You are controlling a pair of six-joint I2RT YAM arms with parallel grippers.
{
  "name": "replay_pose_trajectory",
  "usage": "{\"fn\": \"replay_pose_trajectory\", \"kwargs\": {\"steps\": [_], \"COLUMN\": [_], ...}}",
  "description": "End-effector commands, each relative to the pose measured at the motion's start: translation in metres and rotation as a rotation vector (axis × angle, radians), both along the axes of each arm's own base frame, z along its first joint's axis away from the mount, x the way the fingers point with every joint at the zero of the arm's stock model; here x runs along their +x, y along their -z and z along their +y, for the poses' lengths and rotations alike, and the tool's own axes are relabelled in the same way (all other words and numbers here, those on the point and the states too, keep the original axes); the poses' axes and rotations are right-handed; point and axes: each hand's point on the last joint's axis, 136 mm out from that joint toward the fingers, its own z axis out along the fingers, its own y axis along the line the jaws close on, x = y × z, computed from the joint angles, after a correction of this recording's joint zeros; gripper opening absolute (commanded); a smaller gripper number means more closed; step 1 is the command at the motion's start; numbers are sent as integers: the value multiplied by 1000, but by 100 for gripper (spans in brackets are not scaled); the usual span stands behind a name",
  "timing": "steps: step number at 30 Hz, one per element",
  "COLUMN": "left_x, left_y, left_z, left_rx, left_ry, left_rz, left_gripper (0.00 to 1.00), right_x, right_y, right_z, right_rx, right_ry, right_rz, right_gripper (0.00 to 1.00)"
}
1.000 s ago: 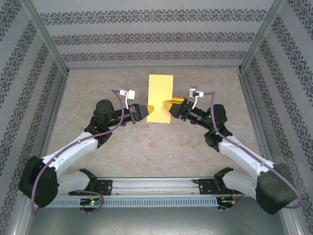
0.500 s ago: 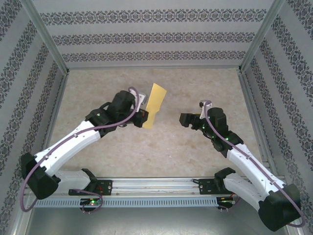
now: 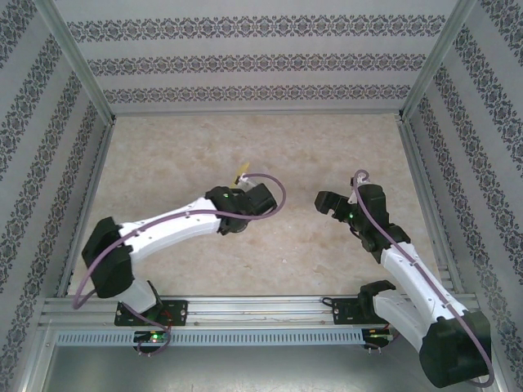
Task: Fold a paper plane with a square sheet of paper (fold left side to right side)
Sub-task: Turn over the paper at the center of the table.
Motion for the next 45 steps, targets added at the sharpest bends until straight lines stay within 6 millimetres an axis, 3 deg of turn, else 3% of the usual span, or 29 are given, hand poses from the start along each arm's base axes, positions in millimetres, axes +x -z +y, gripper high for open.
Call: {"fn": "replay_pose_trajectory", "kwargs": {"steps": [1,5,8,14,19,23,30,34,38,42,45], "left_x": [-7,-16,-21,-23,-21,-19,-12,-1,15,29,34], "left_y": [13,52,68,75,82,83,59,41,23,9,0], "left_z": [7,-21,-43,-73,-86,-101,-125,-114,-90,-57,-33], "left_rx": [95,-18,-163,-350,-464,-564,-755,-855,-949,-1010,-1051], "left_ry": [-79,-96,-107,-112,-127,-120,-54,-32,-24,-54,-83], "left_rz": [-7,100,149,212,259,297,320,284,225,135,68], "left_gripper": [0,0,0,8,15,27,46,49,49,49,52], "right_x": [-2,-2,-2,-2,-1,0,1,-1,-5,-9,-12], "right_y": [2,5,6,10,14,17,20,22,27,37,46], "right_z": [4,6,6,7,11,15,30,48,77,116,145], "right_rx": [49,70,79,90,114,125,199,260,282,283,262], "right_ry": [-7,-10,-8,-4,-15,-29,-79,-147,-221,-284,-318], "right_rz": [10,23,25,38,53,74,142,193,247,297,316], "right_gripper": [98,98,98,98,98,98,98,92,80,63,56]}}
